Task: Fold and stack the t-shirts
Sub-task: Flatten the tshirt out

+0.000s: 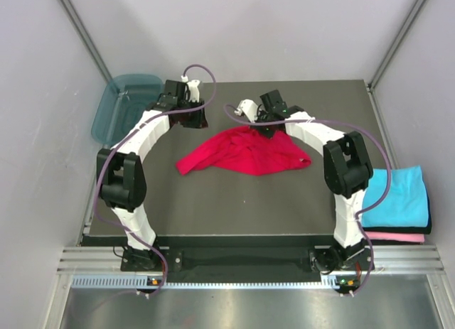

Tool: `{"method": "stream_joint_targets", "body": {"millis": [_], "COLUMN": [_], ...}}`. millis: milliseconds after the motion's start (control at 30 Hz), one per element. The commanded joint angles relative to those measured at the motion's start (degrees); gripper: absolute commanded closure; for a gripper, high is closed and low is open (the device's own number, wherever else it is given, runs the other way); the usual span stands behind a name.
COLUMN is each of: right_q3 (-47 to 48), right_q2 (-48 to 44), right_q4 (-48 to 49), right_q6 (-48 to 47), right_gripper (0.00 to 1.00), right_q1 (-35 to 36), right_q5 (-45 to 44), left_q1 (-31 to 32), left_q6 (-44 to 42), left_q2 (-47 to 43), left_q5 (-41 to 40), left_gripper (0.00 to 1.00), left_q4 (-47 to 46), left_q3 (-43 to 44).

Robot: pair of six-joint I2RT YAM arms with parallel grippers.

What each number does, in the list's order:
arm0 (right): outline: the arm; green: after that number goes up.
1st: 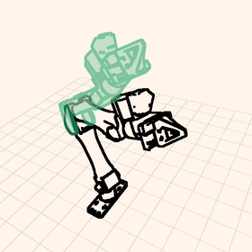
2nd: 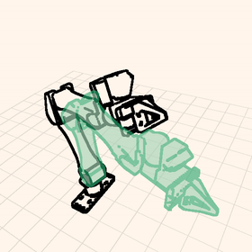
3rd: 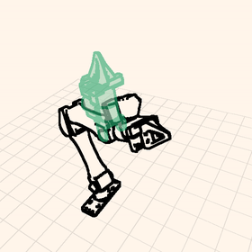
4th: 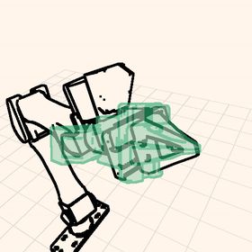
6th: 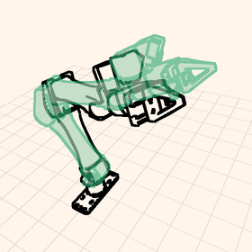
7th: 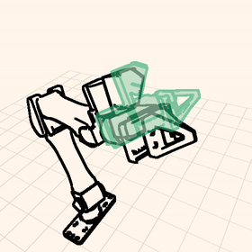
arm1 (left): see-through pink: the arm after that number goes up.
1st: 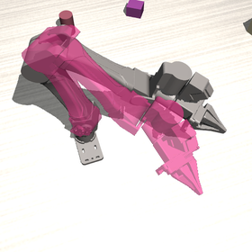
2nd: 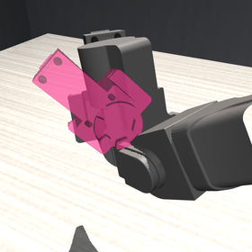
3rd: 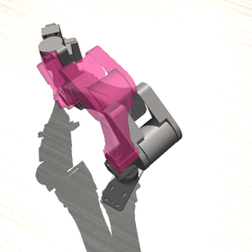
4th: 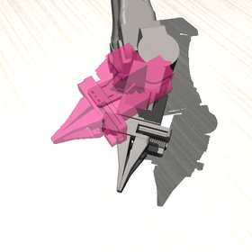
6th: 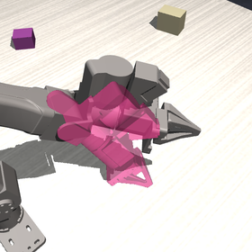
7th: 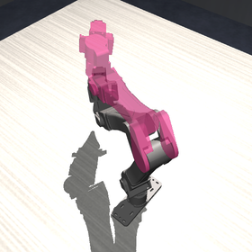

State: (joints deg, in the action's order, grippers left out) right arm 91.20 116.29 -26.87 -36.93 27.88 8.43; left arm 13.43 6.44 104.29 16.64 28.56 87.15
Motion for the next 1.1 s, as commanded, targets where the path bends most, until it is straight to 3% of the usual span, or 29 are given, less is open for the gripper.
{"method": "stream_joint_targets", "body": {"millis": [0,133,167,200,233,367,500,867,967,1000,1067], "right_q3": [1.88,1.35,0.83,0.65,0.47,1.69,4.16,8.90,9.35,9.44,9.52], "right_q2": [-5.02,-7.03,-7.30,-7.57,-7.83,-7.14,-4.41,3.85,4.47,4.47,4.21], "right_q4": [0.79,0.16,0.15,-0.02,-0.46,-3.08,-5.55,-8.89,-9.78,-9.78,-9.69], "right_q6": [0.19,0.36,0.36,0.45,0.45,1.24,0.89,-0.69,-0.95,-0.95,-0.60], "right_gripper": [0.85,0.89,0.86,0.73,0.67,0.61,0.59,0.57,0.61,0.75,0.90], "right_q1": [-3.08,-3.18,-3.18,-3.09,-3.27,-2.66,-1.43,-0.81,-0.81,-0.81,-0.90], "right_q5": [1.05,2.12,2.30,2.64,4.91,10.81,13.81,10.29,10.12,9.77,8.02], "left_q1": [-0.16,-0.16,-0.16,-0.25,-0.16,-0.16,-0.16,-0.33,-0.25,-0.25,-0.25], "left_q6": [0.86,0.42,0.16,0.07,0.15,0.07,0.15,-1.16,-1.43,-1.43,-1.43], "left_q2": [0.56,1.79,2.05,2.06,2.41,3.11,3.64,2.32,2.23,2.23,2.41], "left_q5": [0.41,-0.47,-0.65,-1.00,-1.09,-1.09,-1.00,-2.76,-3.46,-3.63,-3.55], "left_gripper": [0.63,0.63,0.63,0.63,0.63,0.63,0.63,0.63,0.63,0.63,0.63], "left_q4": [-3.24,-2.98,-2.98,-2.98,-2.89,-2.63,-2.45,-2.45,-2.45,-2.54,-2.54], "left_q3": [3.11,4.42,4.95,5.22,5.48,6.62,7.50,6.63,6.62,6.62,6.97]}}
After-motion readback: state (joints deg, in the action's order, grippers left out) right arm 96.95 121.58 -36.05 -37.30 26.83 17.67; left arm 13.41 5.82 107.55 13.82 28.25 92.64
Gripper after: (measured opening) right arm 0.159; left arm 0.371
